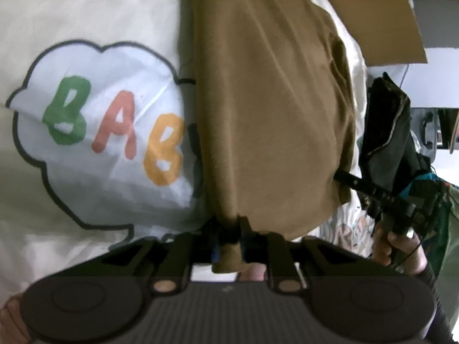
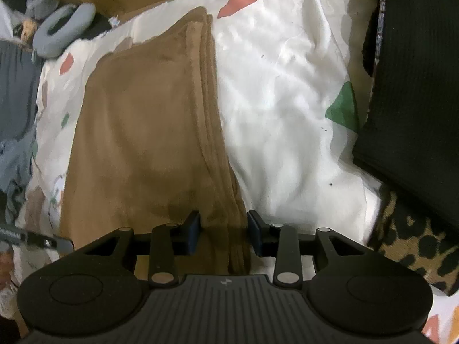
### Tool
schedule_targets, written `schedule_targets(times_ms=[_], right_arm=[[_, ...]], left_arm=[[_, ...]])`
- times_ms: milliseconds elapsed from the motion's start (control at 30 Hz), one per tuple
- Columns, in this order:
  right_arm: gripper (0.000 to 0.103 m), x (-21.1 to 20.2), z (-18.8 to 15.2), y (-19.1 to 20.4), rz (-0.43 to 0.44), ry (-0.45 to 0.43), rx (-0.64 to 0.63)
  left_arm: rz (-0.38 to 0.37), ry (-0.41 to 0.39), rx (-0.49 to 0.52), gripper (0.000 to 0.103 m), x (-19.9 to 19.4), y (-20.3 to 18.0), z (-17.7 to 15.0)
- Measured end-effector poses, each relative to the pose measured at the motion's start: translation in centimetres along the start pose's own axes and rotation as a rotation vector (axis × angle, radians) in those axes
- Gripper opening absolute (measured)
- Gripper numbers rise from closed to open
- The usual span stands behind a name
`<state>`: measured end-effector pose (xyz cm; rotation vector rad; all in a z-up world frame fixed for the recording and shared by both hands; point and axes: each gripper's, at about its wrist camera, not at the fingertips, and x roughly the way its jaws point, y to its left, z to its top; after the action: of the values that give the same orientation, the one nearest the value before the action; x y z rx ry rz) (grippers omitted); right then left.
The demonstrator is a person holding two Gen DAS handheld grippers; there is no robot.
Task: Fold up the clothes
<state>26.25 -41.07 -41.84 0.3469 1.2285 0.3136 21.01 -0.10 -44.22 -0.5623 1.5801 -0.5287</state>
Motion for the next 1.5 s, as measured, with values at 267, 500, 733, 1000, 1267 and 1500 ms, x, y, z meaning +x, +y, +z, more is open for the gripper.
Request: schedule_targets(times_ms=[267, 500, 733, 1000, 1267, 1500], right_arm=[[0.017, -0.2, -0.1, 0.2, 0.017, -0.011, 0.014], [0.014, -2.1, -0.4, 1.7, -0.005, -0.044, 0.053], [0.014, -3.7, -1.4, 3.1, 0.033, -0.051, 0.114], [0.014, -3.5, -3.7, 5.0, 0.088, -0.025, 0.158], [0.015, -1.1, -5.9, 5.3, 0.051, -0.023, 0.183], [0.031, 0.4, -6.5, 5.6, -0.007, -0.024, 0.171]], left_arm=[[0.009, -0.011, 0.052, 0.008, -0.1, -0.4, -0.1], [0.002, 0.005, 0.108, 0.006, -2.8, -1.4, 1.0], [0.028, 0.016, 0.12, 0.006, -4.6, -1.9, 1.4], [0.076, 0.011, 0.112, 0.006, -6.2, -0.7, 1.5], [0.117, 0.031, 0.107, 0.007, -4.4, 2.8, 1.0], [0.156, 0.026, 0.052, 0.024, -3.0, 3.8, 1.6]])
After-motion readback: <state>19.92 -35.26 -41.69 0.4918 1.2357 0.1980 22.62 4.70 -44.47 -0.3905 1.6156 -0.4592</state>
